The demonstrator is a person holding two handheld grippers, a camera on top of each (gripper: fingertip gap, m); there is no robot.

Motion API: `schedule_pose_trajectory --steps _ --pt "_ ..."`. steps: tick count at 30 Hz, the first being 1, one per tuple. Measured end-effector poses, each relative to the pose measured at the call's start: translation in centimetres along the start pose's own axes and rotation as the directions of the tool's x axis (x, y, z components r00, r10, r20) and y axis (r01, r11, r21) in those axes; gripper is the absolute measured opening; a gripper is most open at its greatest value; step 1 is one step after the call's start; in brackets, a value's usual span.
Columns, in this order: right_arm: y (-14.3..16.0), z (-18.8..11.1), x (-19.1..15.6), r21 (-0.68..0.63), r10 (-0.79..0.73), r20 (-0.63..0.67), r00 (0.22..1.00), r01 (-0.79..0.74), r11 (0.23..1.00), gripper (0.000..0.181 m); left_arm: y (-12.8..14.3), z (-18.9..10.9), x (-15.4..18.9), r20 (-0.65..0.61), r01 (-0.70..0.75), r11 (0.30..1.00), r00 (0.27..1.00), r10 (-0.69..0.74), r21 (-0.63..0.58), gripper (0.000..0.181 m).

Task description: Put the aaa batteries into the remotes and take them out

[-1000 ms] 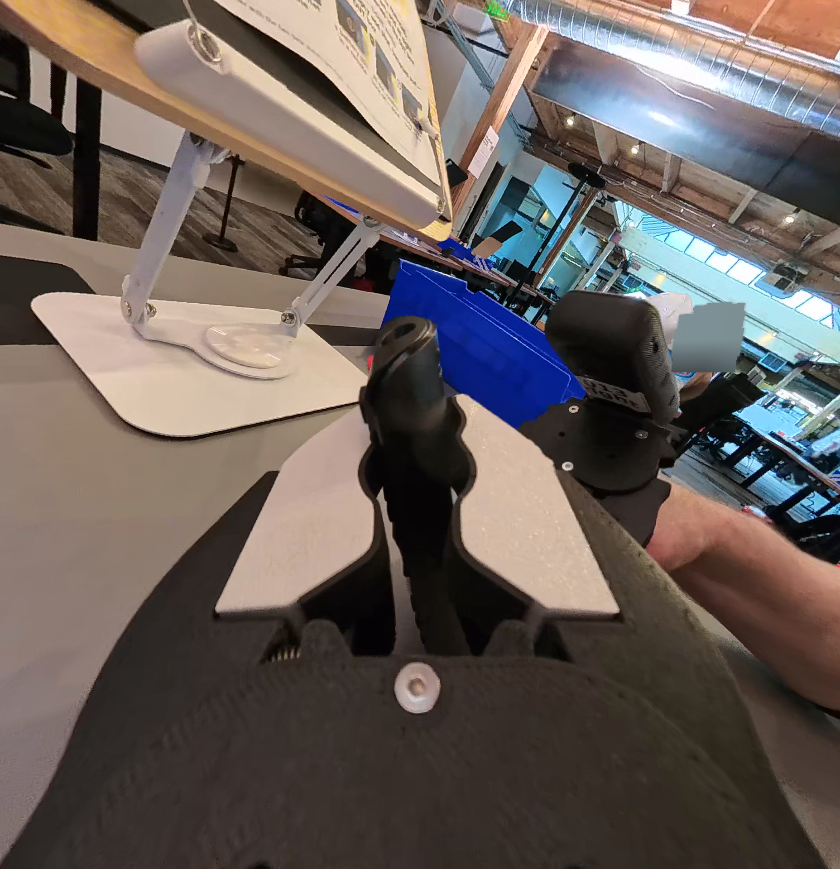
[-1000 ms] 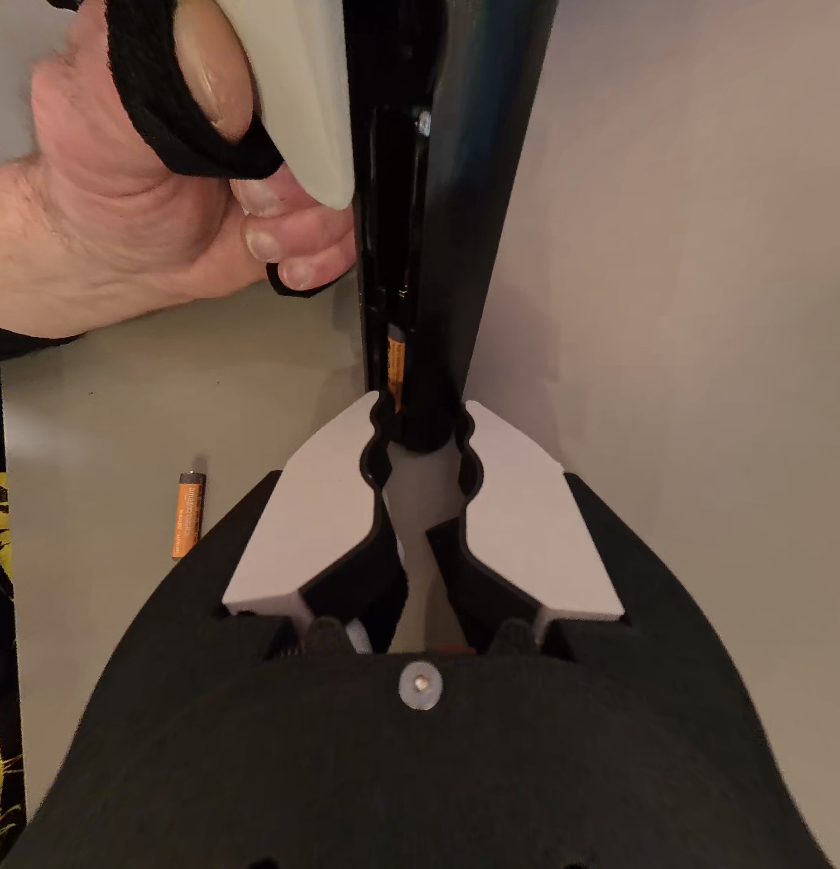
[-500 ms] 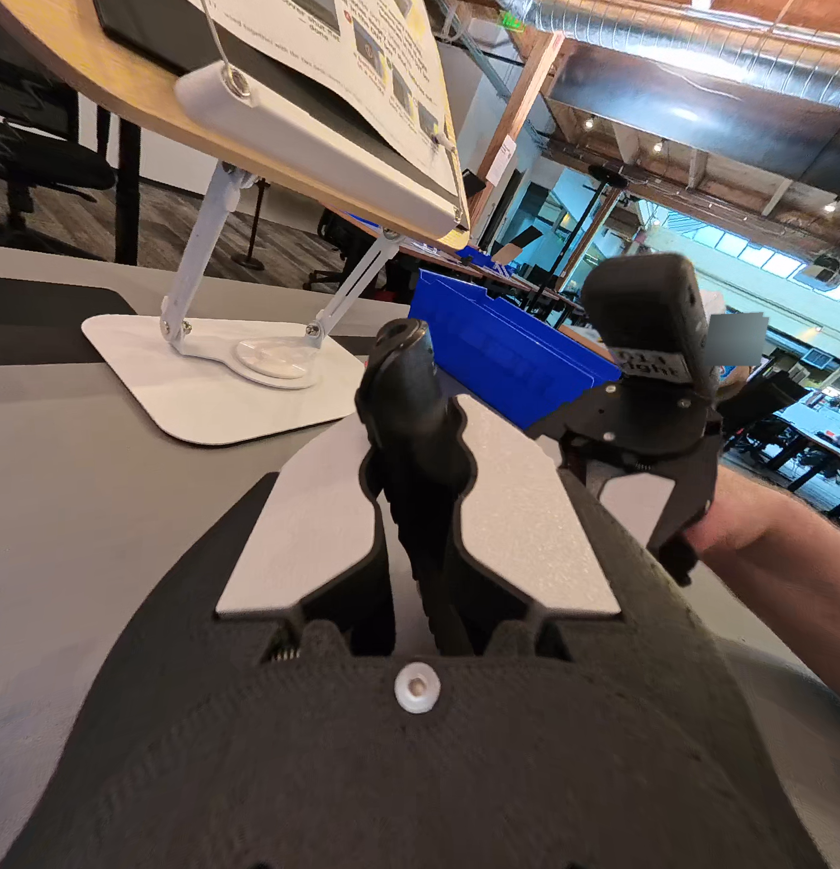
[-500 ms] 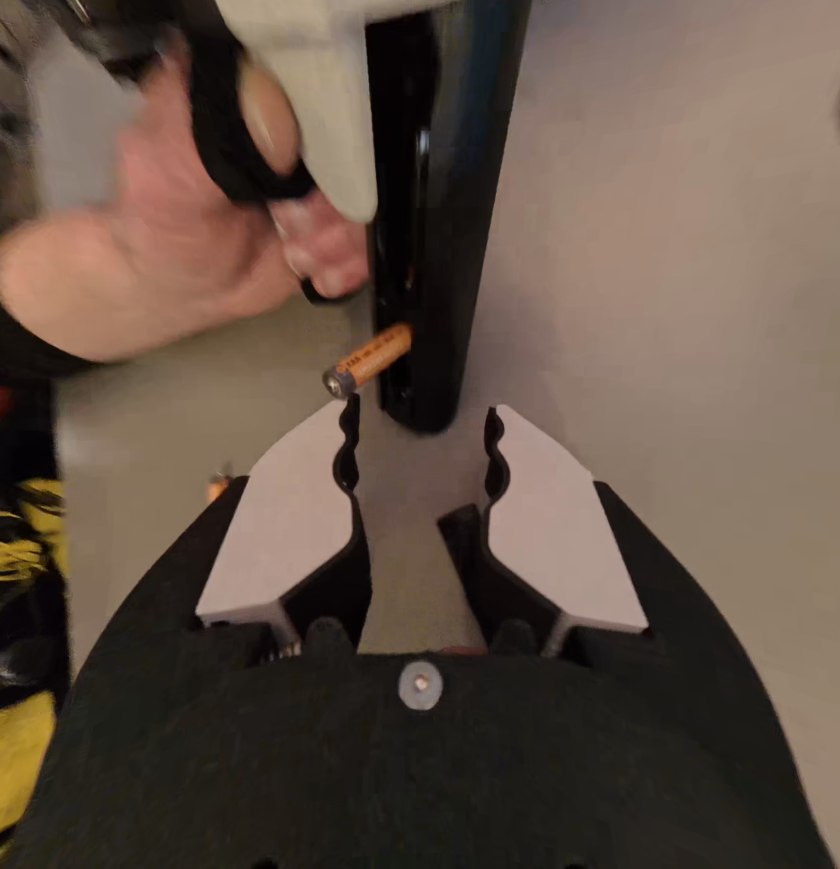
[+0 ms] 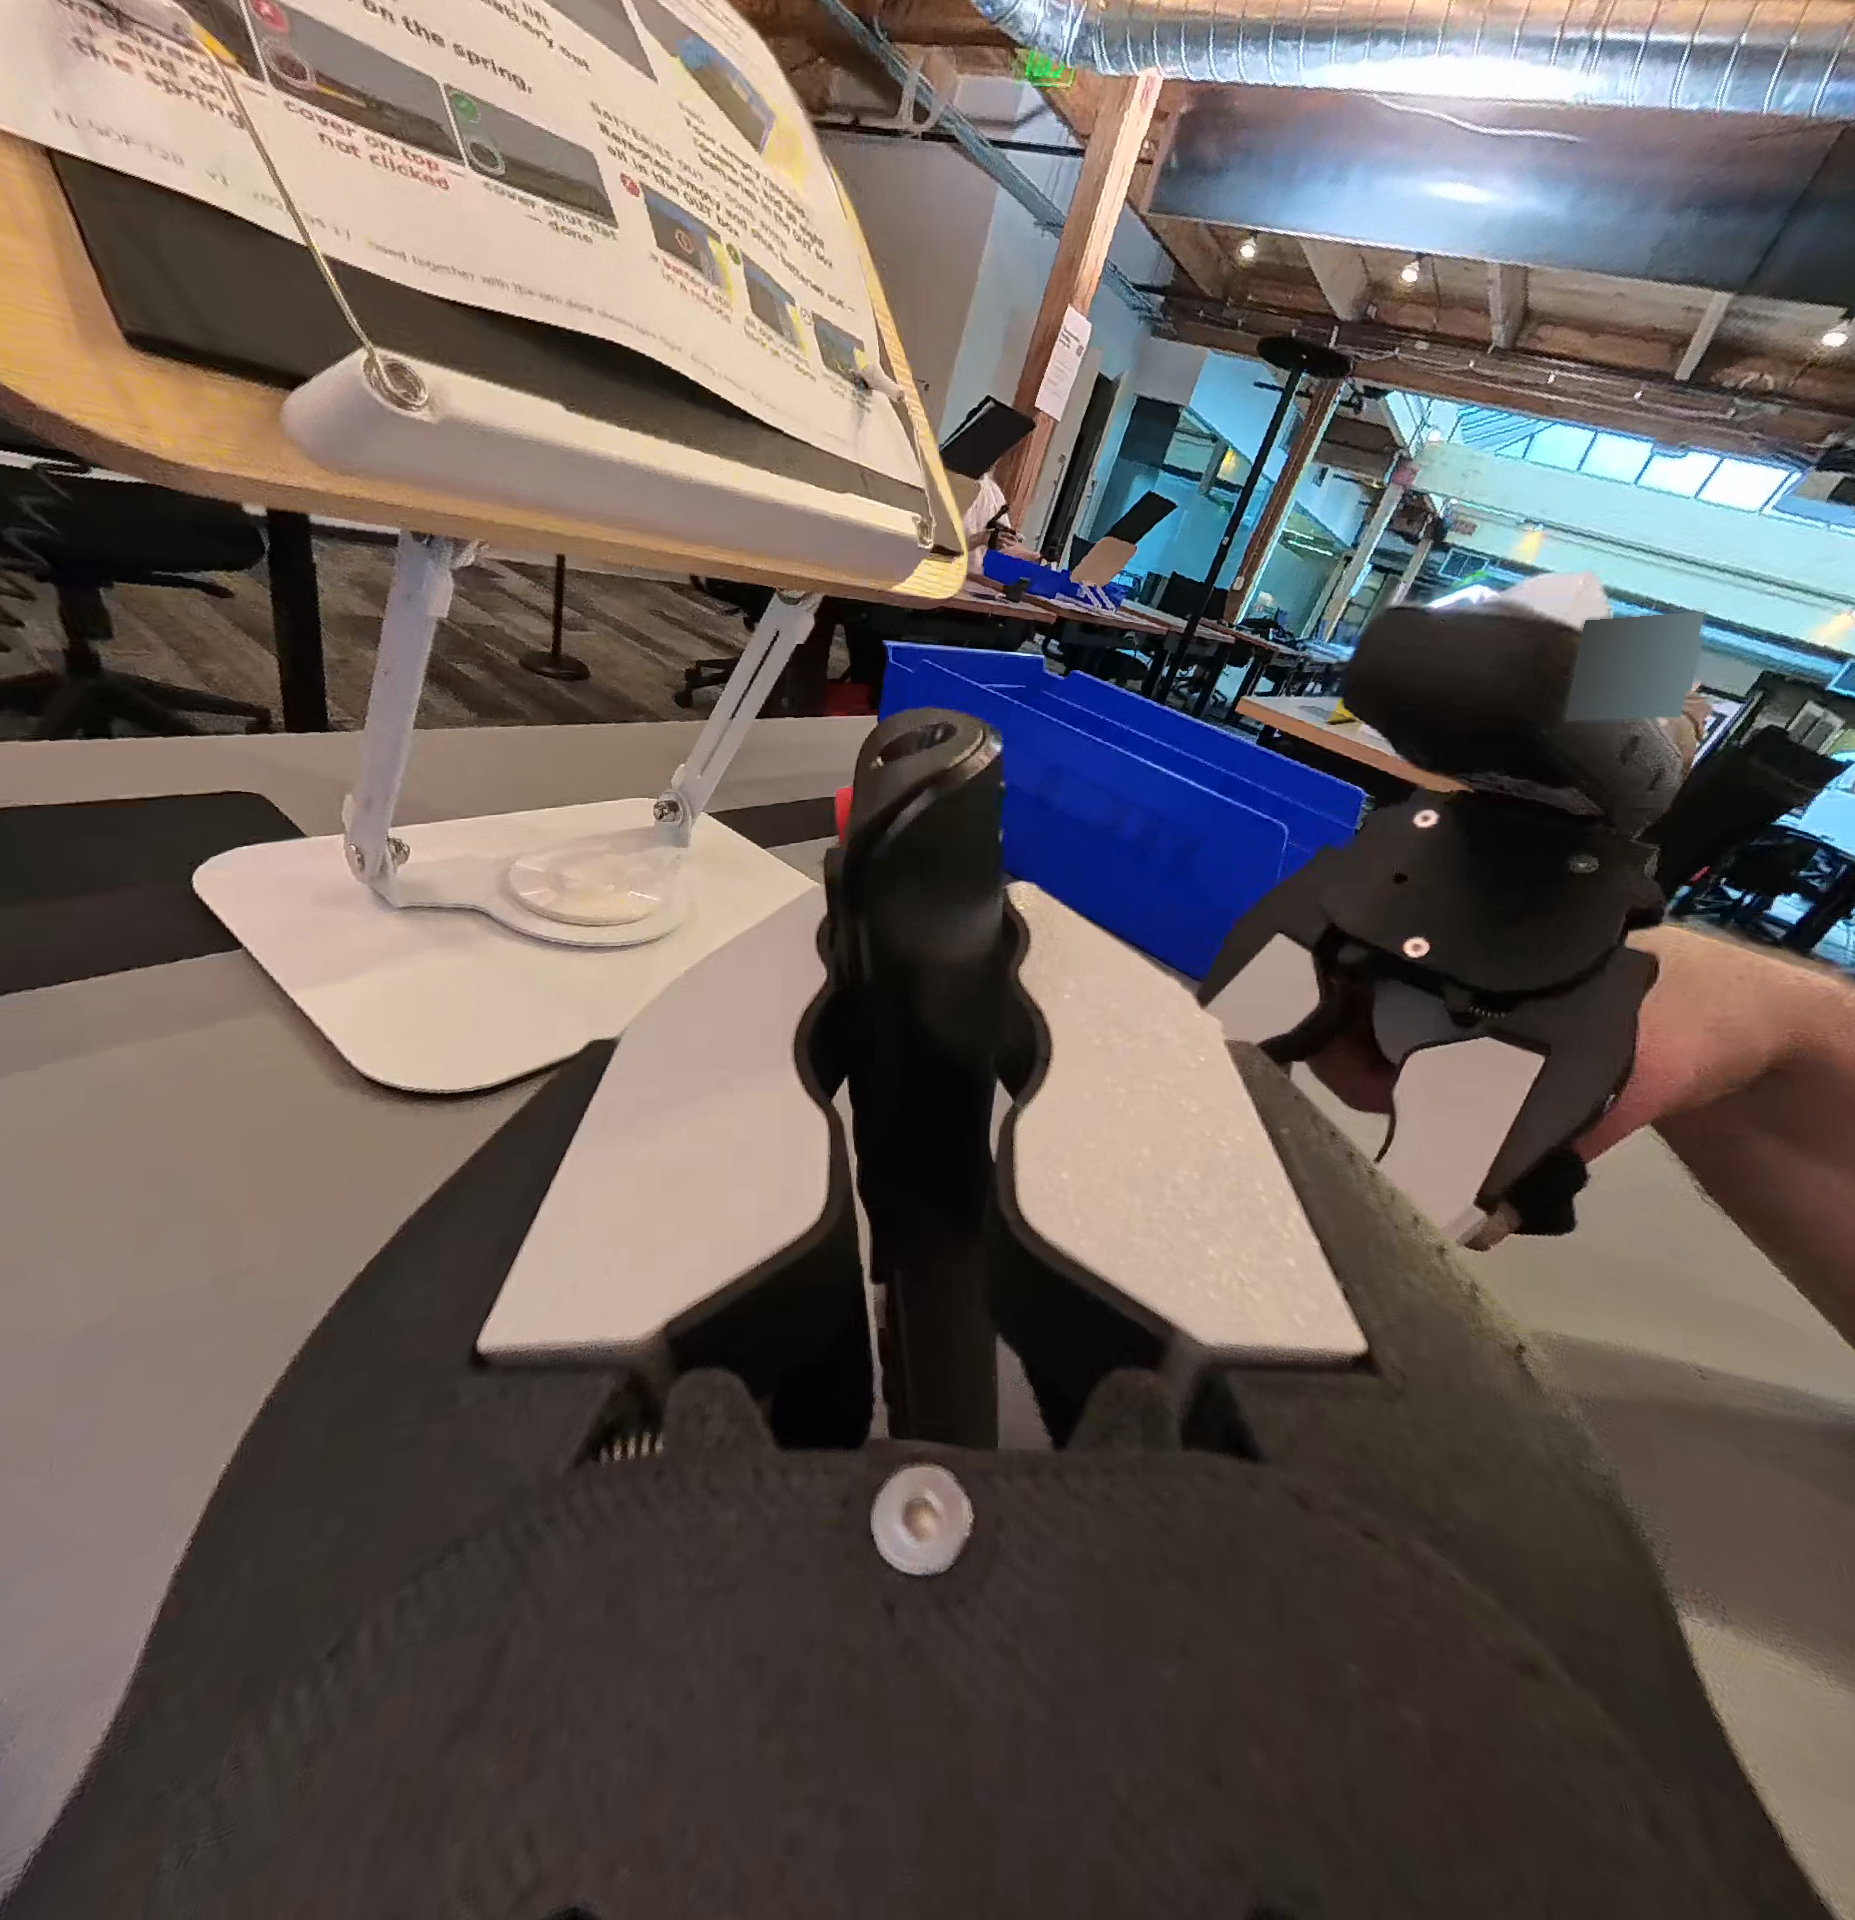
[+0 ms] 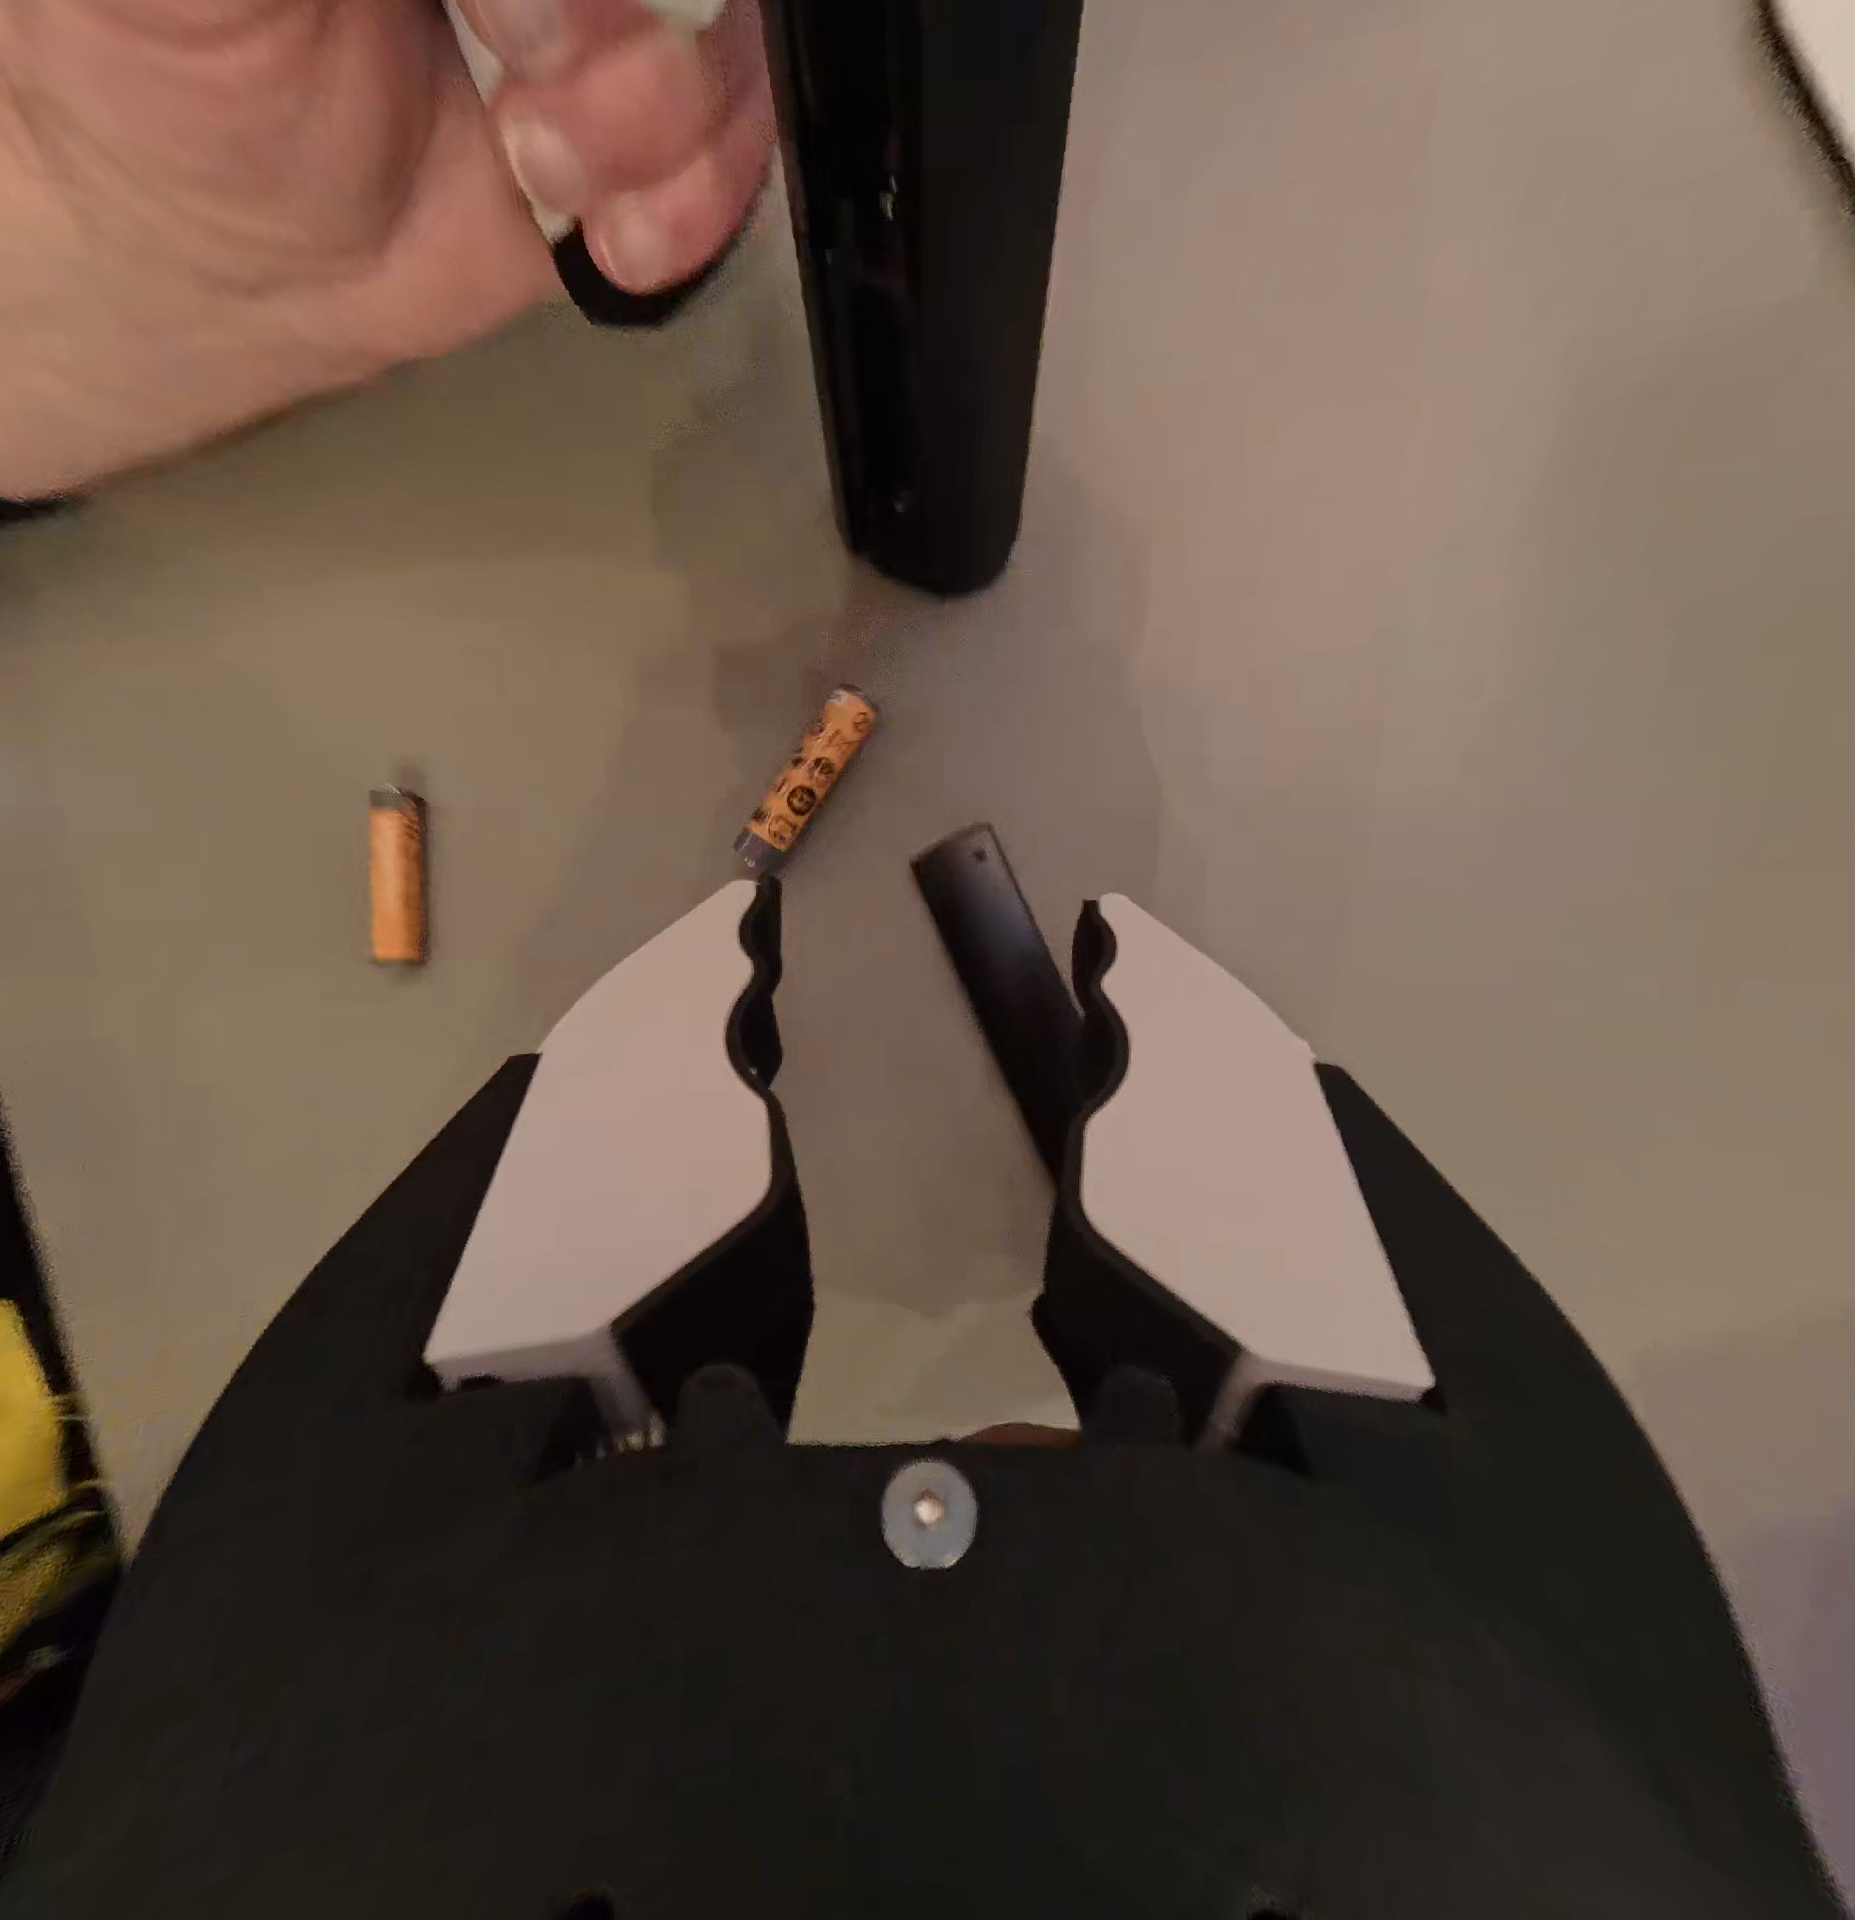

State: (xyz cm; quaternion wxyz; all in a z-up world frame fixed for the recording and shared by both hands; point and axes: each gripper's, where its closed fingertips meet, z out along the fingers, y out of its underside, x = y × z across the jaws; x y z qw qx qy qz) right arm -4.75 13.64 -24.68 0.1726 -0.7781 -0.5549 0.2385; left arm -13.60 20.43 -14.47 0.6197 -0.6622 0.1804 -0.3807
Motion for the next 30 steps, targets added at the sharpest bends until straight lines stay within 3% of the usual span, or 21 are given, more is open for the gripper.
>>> schedule_pose_trajectory --steps 6,9,12,15,17,21,22,24,27,30 --pt "3.9 -0.8 1.7 -0.148 -0.230 -0.085 0.970 0.216 0.965 0.045 -0.2 -0.3 -0.6 0.009 0.064 0.998 0.998 -0.064 0.017 0.025" --pt "4.8 -0.5 2.9 -0.207 -0.244 -0.064 0.968 0.226 0.952 0.040 0.2 -0.3 -1.5 0.023 0.140 0.990 0.990 -0.140 0.013 0.025" --pt "4.2 0.0 3.0 -0.179 -0.244 -0.015 0.970 0.238 0.955 0.023 0.3 -0.4 -1.9 0.014 0.198 0.980 0.980 -0.198 0.022 0.025" --pt "4.4 -0.1 2.7 -0.192 -0.309 0.050 0.950 0.313 0.930 0.019 0.4 -0.4 -2.2 0.014 0.212 0.977 0.977 -0.212 0.016 0.025" --pt "5.4 -0.5 1.9 -0.236 -0.409 0.126 0.904 0.428 0.872 0.018 0.5 -0.4 -2.0 0.007 0.215 0.977 0.977 -0.215 0.010 0.025" --pt "8.0 -2.4 1.6 -0.389 -0.594 0.228 0.771 0.632 0.670 0.019 0.6 -0.2 -1.7 -0.007 0.207 0.978 0.978 -0.207 -0.002 0.025" --pt "8.1 -3.0 1.9 -0.427 -0.603 0.208 0.770 0.626 0.653 0.029 0.6 -0.2 -1.6 -0.009 0.205 0.979 0.979 -0.205 -0.004 0.025" --pt "7.9 -4.4 1.8 -0.466 -0.521 0.135 0.843 0.518 0.717 0.066 0.6 -0.2 -1.7 -0.007 0.207 0.978 0.978 -0.207 -0.003 0.025" --pt "7.6 -6.0 1.3 -0.414 -0.177 -0.059 0.982 0.138 0.900 0.059 0.6 -0.3 -1.8 -0.002 0.216 0.976 0.976 -0.216 0.000 0.025" --pt "8.1 -6.3 1.3 -0.193 0.137 -0.197 0.971 -0.176 0.965 0.064 0.6 -0.3 -1.9 0.002 0.226 0.974 0.974 -0.226 0.001 0.025"
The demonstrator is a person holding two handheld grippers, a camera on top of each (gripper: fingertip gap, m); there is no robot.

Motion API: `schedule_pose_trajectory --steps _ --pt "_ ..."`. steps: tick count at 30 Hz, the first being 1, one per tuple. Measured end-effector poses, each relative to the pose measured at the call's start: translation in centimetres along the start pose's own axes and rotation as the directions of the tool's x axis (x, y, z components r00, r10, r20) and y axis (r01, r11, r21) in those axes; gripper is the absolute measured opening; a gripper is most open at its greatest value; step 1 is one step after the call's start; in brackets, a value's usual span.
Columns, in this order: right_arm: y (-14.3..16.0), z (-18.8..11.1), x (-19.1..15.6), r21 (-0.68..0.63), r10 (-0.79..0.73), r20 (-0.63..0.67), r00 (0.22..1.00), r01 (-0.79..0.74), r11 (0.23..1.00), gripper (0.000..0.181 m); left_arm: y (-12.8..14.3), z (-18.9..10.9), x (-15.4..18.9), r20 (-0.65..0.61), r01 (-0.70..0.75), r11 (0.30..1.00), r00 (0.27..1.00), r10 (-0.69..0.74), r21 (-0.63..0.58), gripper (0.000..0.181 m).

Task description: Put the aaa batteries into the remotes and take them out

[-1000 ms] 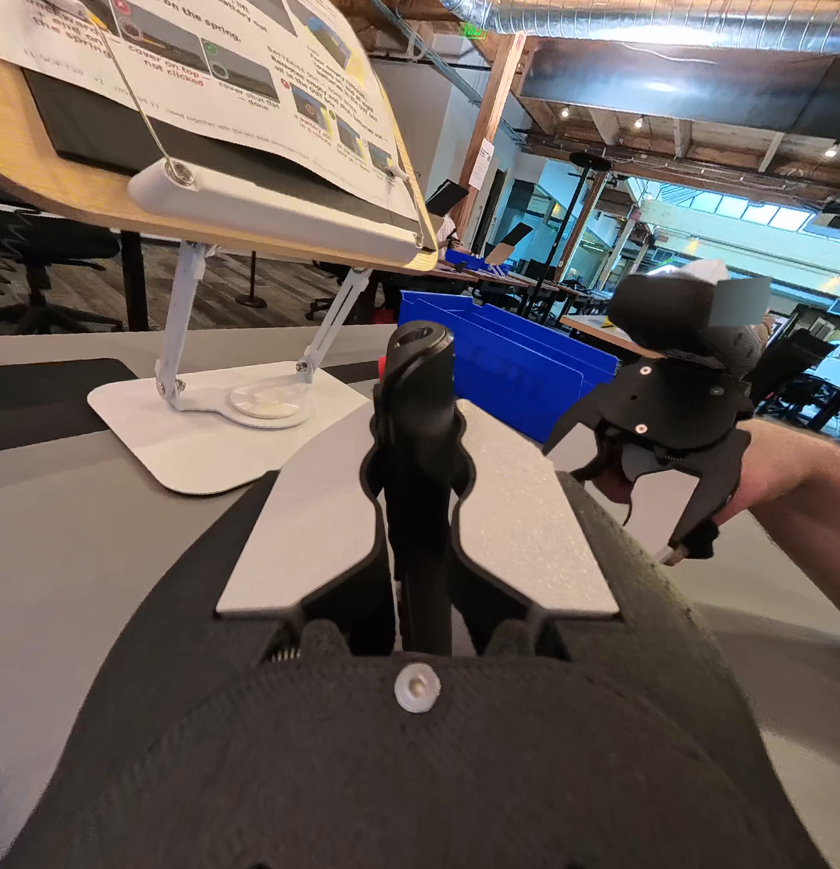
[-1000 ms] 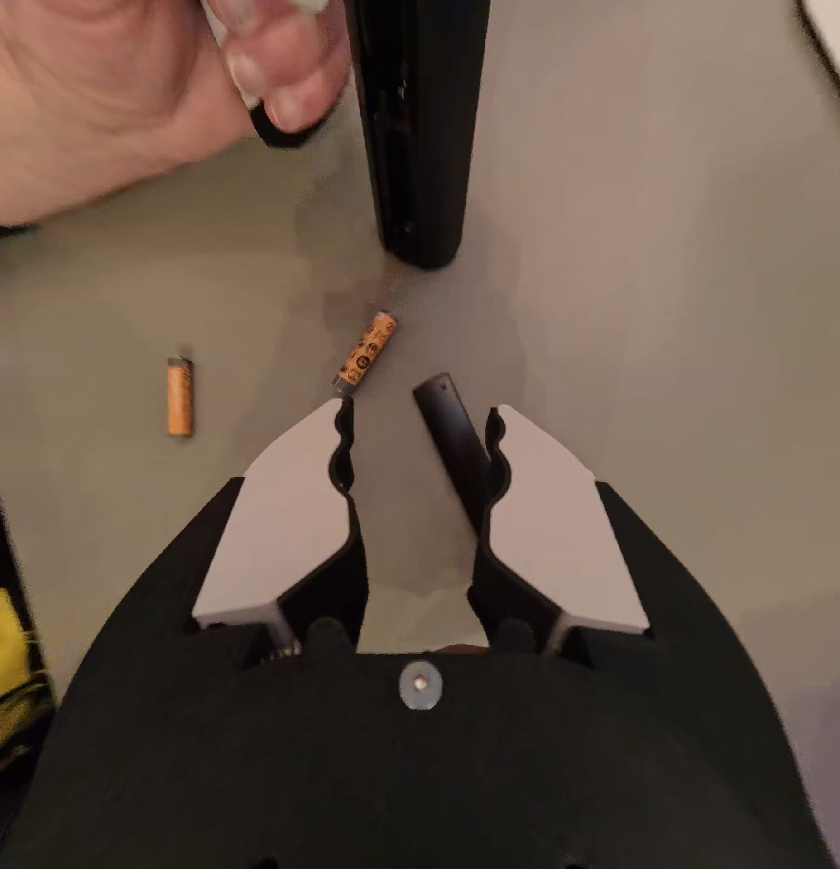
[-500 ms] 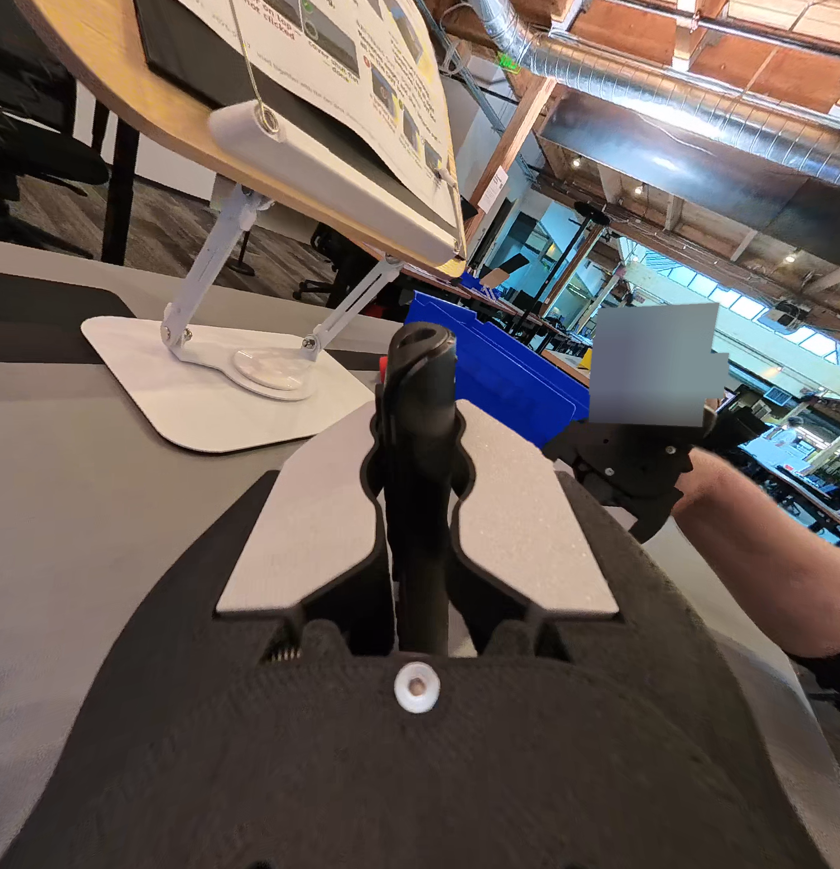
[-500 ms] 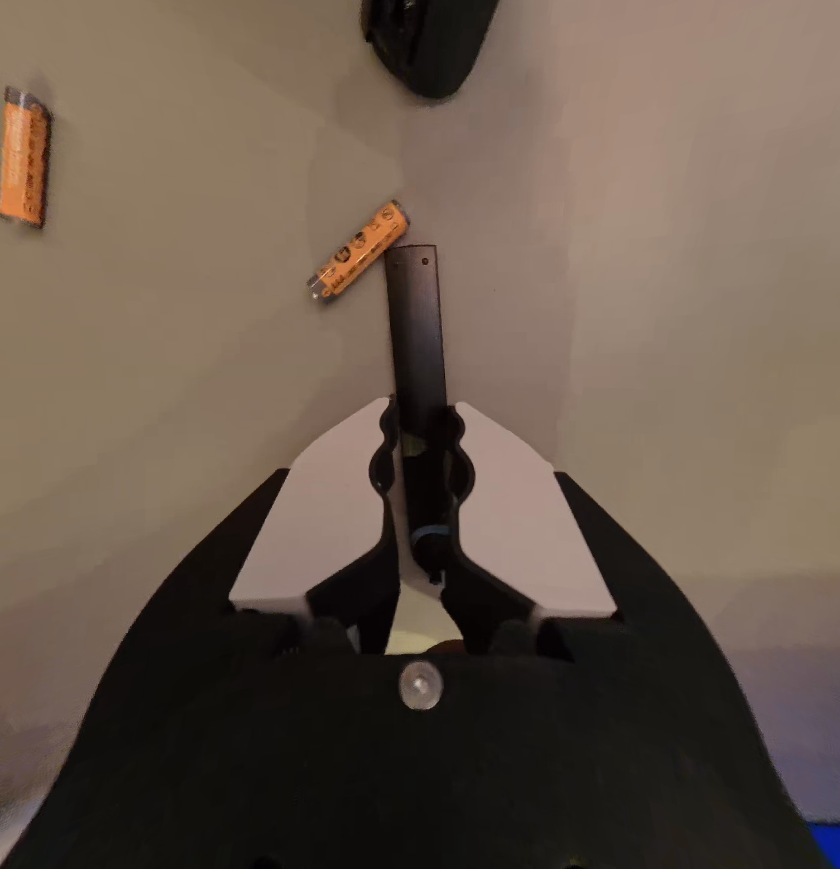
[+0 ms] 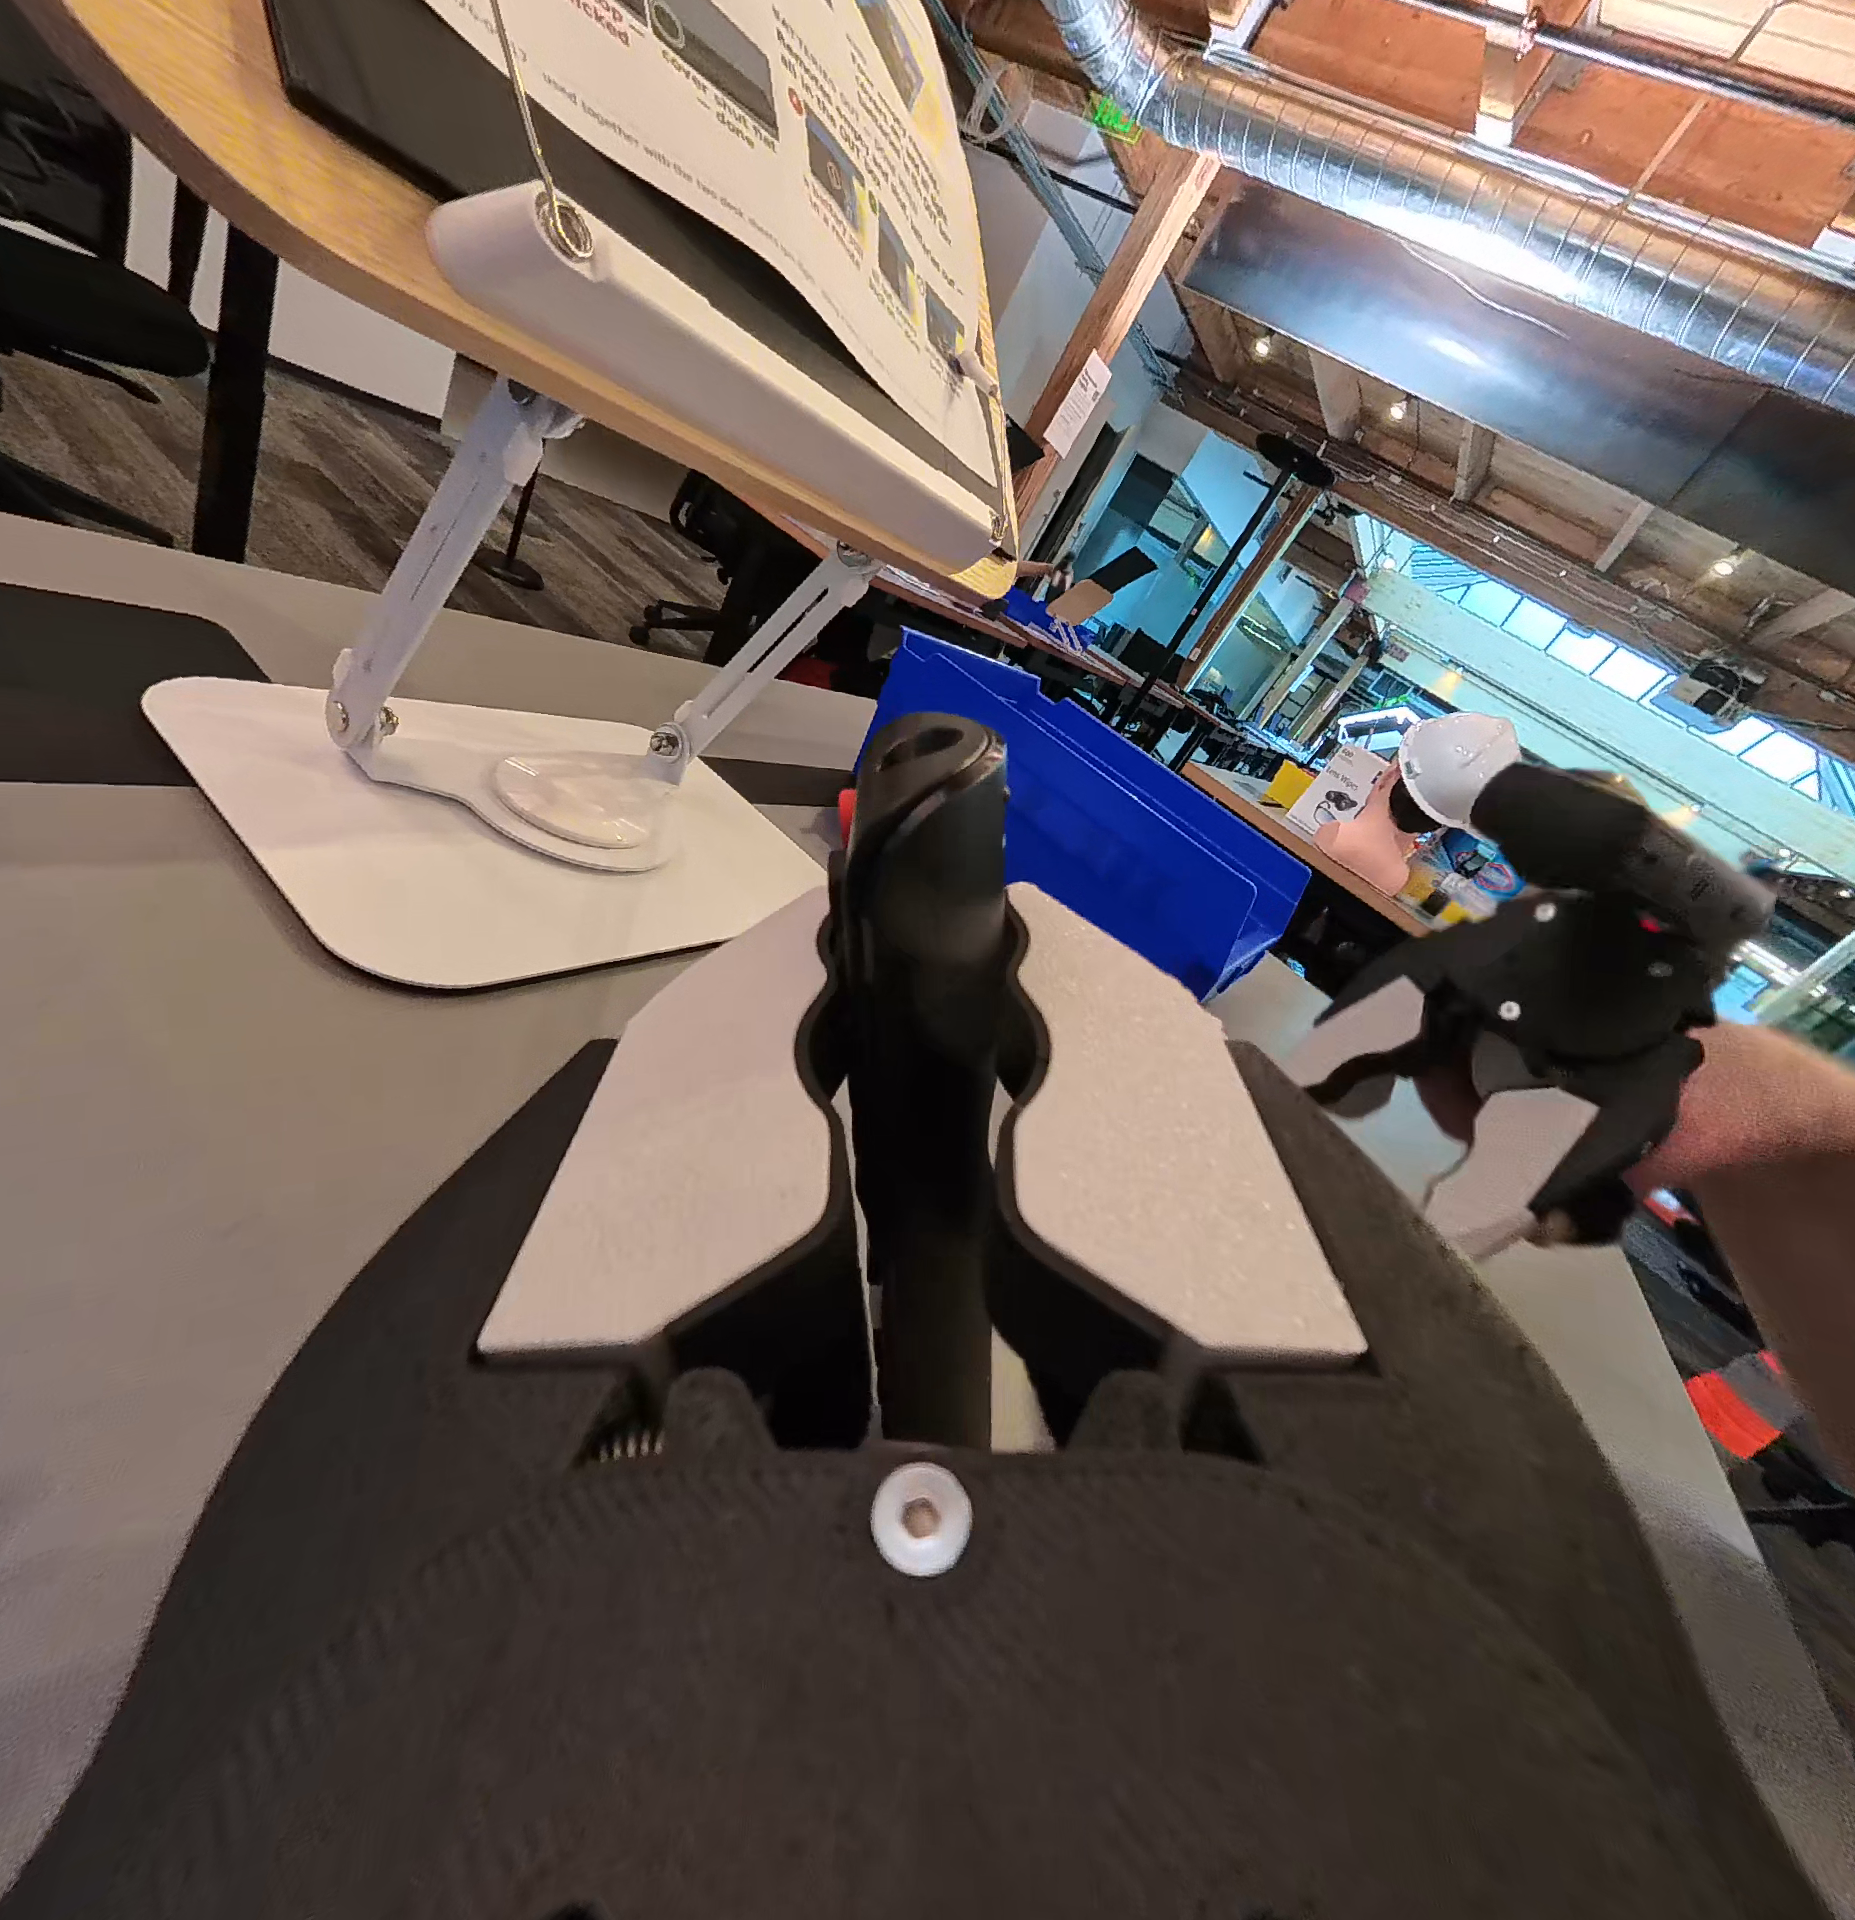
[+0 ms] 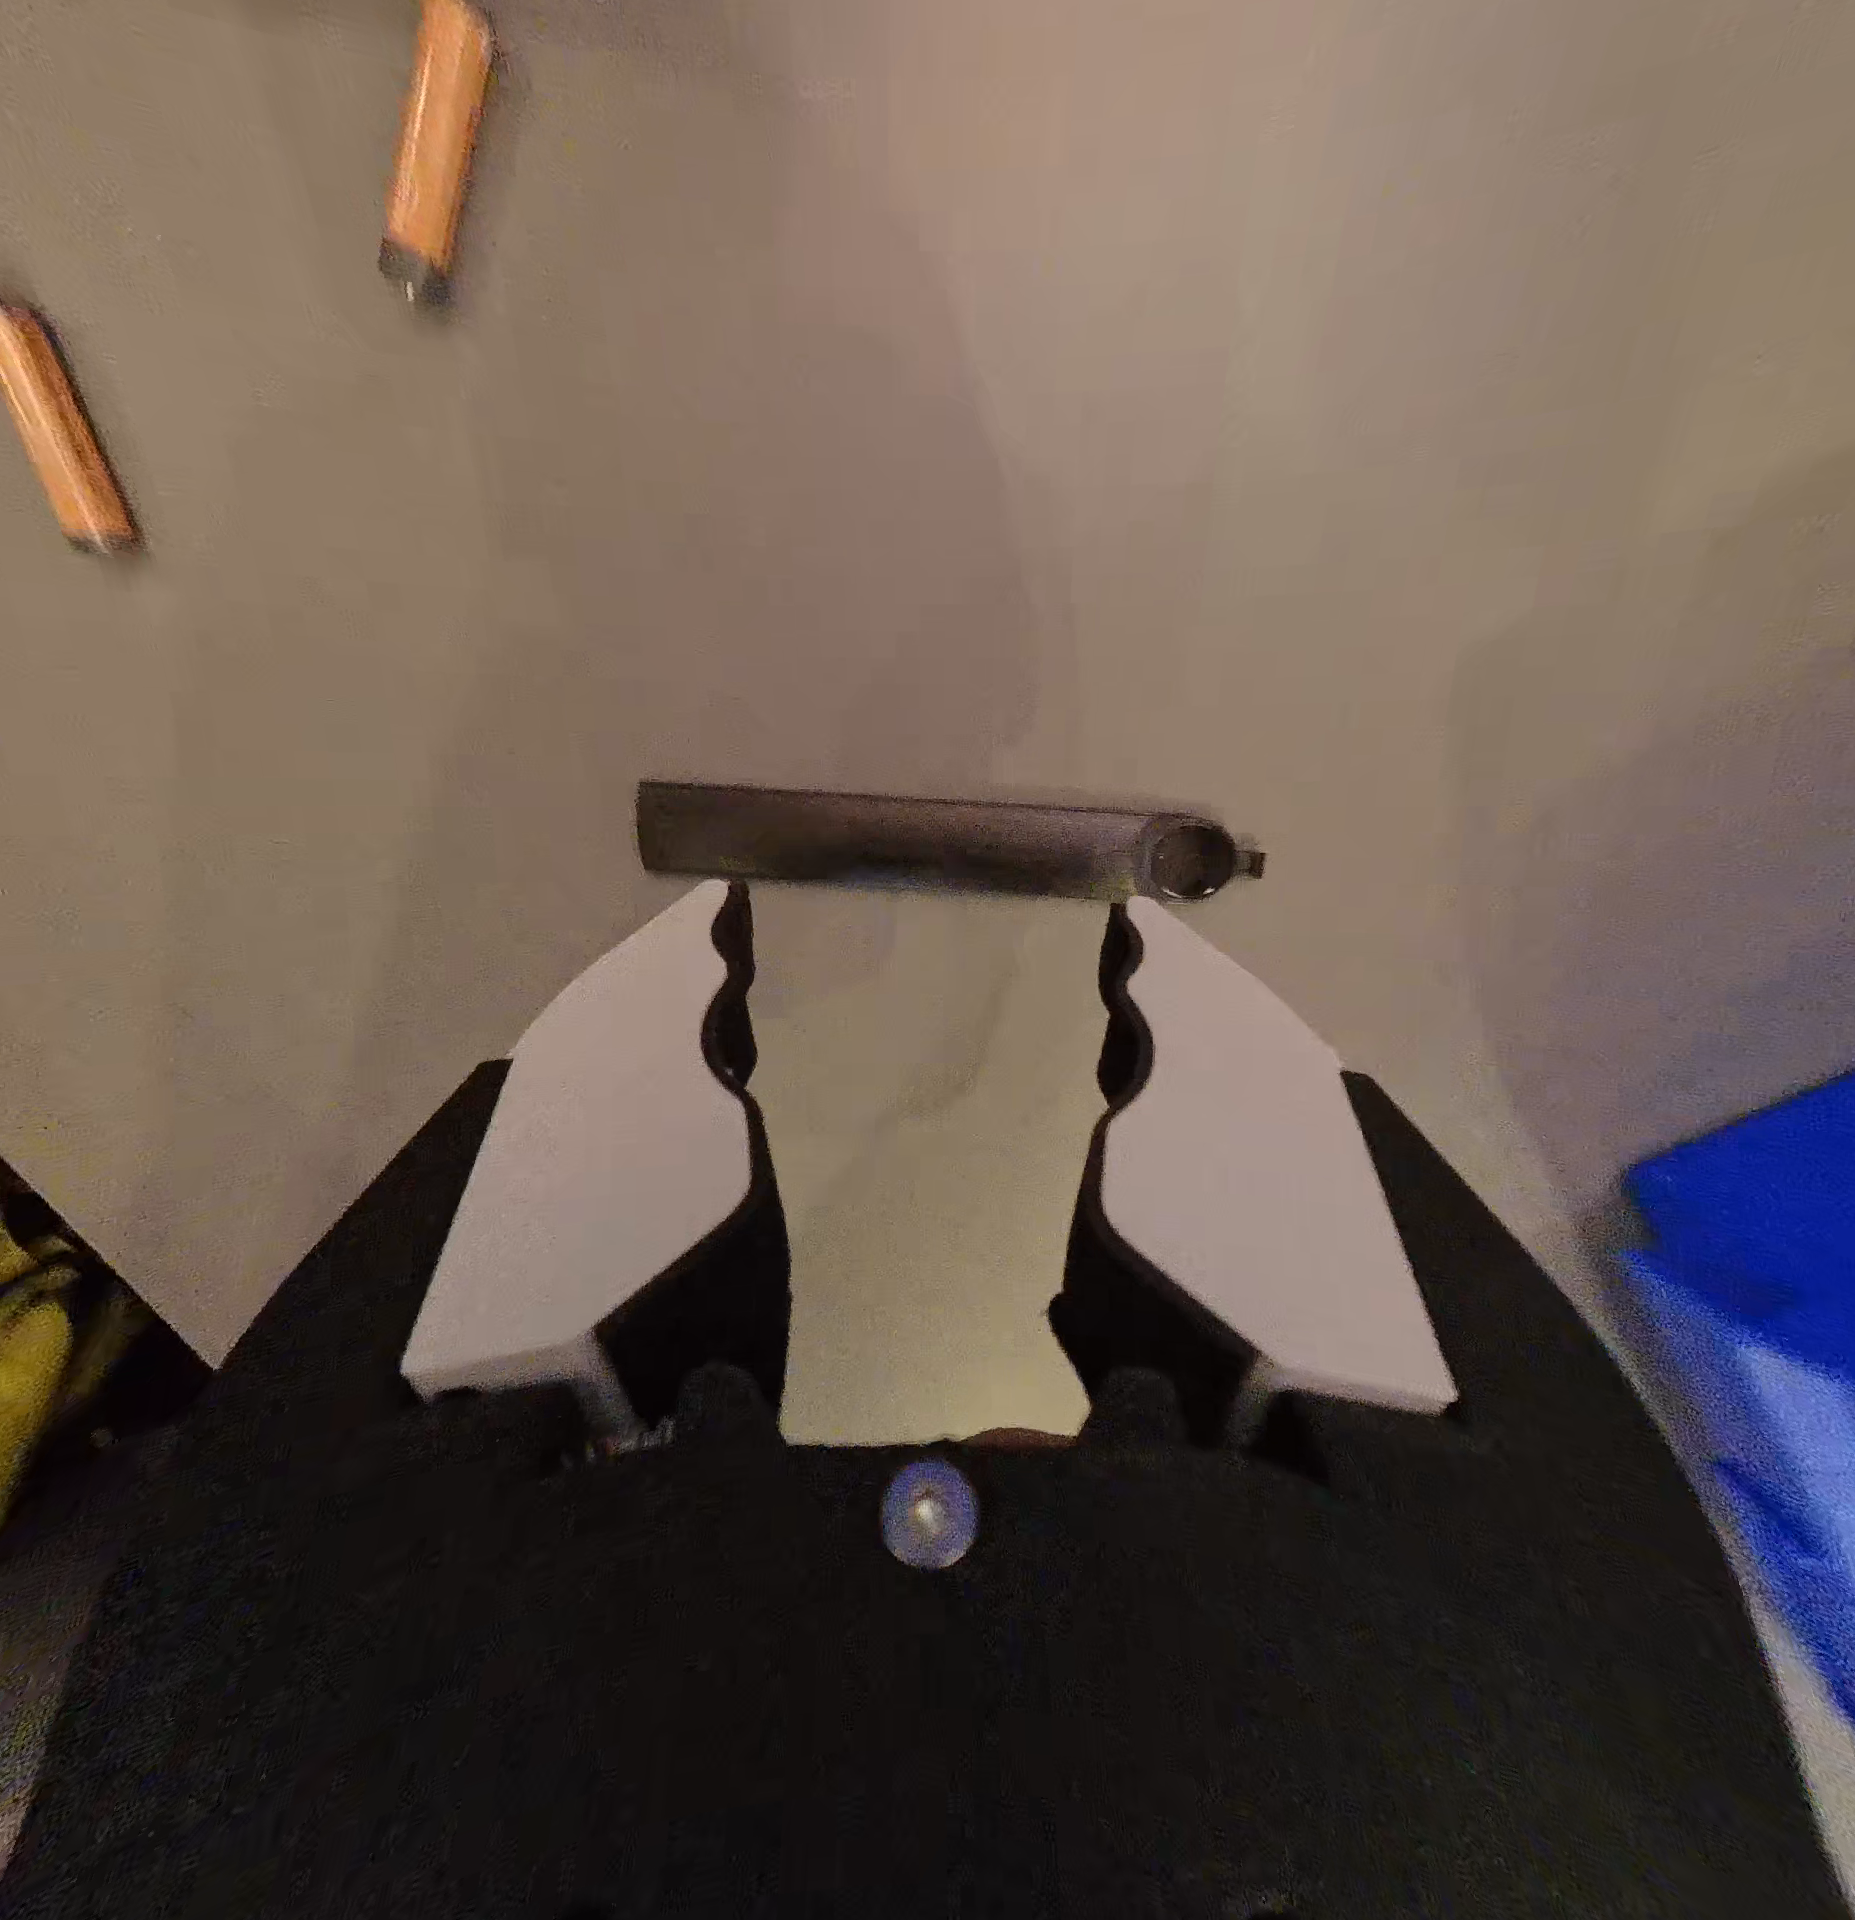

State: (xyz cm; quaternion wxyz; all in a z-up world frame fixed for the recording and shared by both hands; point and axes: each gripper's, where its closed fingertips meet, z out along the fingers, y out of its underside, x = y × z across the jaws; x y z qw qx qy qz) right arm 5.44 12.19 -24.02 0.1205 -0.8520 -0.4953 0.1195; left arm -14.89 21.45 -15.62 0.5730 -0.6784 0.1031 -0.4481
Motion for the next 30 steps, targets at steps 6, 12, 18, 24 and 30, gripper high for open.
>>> schedule_pose_trajectory --steps 6,12,18,24,30 --pt "0.4 3.1 -0.6 0.167 0.282 -0.054 0.958 -0.269 0.948 0.086 0.3 0.2 -0.1 -0.009 0.034 0.999 0.999 -0.034 -0.005 0.025" --pt "-1.3 3.9 -1.5 0.079 -0.096 -0.050 0.994 0.100 0.992 0.030 0.1 -0.1 -0.2 -0.005 0.031 0.999 1.000 -0.031 0.007 0.025" --pt "-0.5 3.4 -1.8 -0.006 -0.095 -0.023 0.995 0.095 0.995 0.062 0.0 -0.1 -0.4 -0.002 0.032 0.999 0.999 -0.032 0.012 0.025" --pt "0.2 3.5 -2.8 0.045 -0.284 0.016 0.959 0.283 0.958 0.022 0.2 0.1 -0.1 -0.019 0.041 0.999 0.999 -0.041 0.003 0.025" --pt "-0.6 3.5 -3.0 0.099 -0.305 0.055 0.951 0.299 0.949 0.019 -0.2 -0.1 -0.3 -0.030 0.117 0.993 0.993 -0.116 0.028 0.025"
